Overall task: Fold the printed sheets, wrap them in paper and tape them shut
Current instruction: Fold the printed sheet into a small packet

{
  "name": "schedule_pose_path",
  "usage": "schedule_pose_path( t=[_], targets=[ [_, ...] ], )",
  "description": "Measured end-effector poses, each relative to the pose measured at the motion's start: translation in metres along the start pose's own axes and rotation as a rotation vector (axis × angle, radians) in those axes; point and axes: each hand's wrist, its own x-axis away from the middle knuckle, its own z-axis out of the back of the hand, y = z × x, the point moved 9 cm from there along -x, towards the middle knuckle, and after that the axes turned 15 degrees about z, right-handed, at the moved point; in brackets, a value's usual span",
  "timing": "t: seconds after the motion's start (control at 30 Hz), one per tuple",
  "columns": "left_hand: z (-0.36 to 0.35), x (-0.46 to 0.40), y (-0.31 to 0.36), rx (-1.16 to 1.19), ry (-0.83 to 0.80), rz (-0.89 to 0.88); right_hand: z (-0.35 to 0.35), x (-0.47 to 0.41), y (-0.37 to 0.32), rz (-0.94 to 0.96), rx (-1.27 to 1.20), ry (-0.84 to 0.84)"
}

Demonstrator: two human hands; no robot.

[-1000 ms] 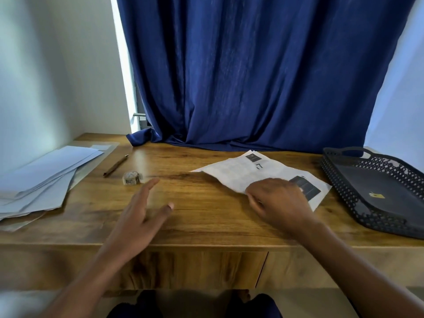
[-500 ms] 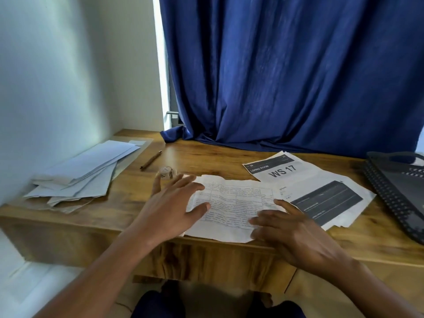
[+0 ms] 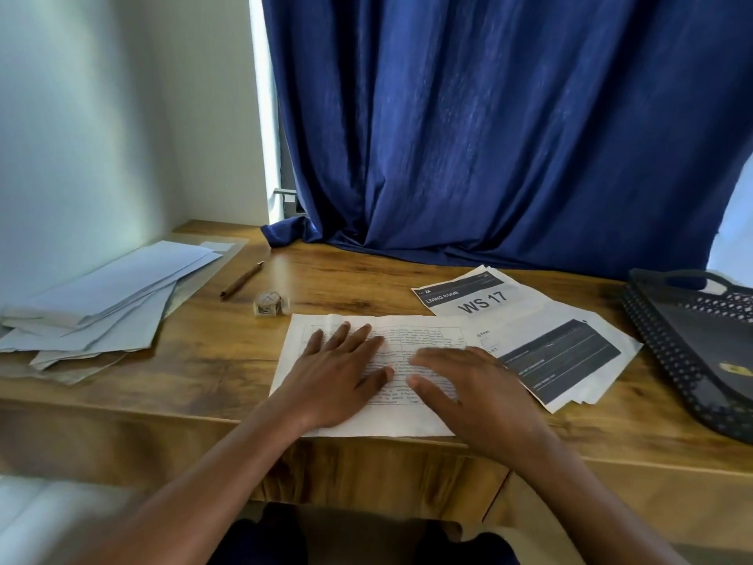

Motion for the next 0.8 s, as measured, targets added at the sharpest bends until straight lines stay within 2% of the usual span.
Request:
schedule_pose_path(
  t=[0.1,0.23,0.5,0.7,0.8],
  targets=[
    [-0.002,0.0,-0.001,-0.018,0.0,-0.006,-0.018,-0.036,-0.012,-0.048,-0.056,0.022],
    [-0.003,-0.001,-0.009,-0.022,-0.021,-0.014,-0.056,-0.066,-0.017,-0.079,-0.13,-0.088],
    [-0.001,0.004,-0.042,-0.067,-0.013,0.037,-0.078,-0.081,-0.03,-0.024,-0.164,-0.159],
    [0.0,0.006,-0.047,-0.095,-0.054,0.086,-0.074,-0.066,0.011,-0.122,-0.026,-0.197],
    [0.002,0.009,-0.064,-0.102,-0.081,0.167,-0.07,-0.056,0.037,-0.205,0.047,-0.219]
  ],
)
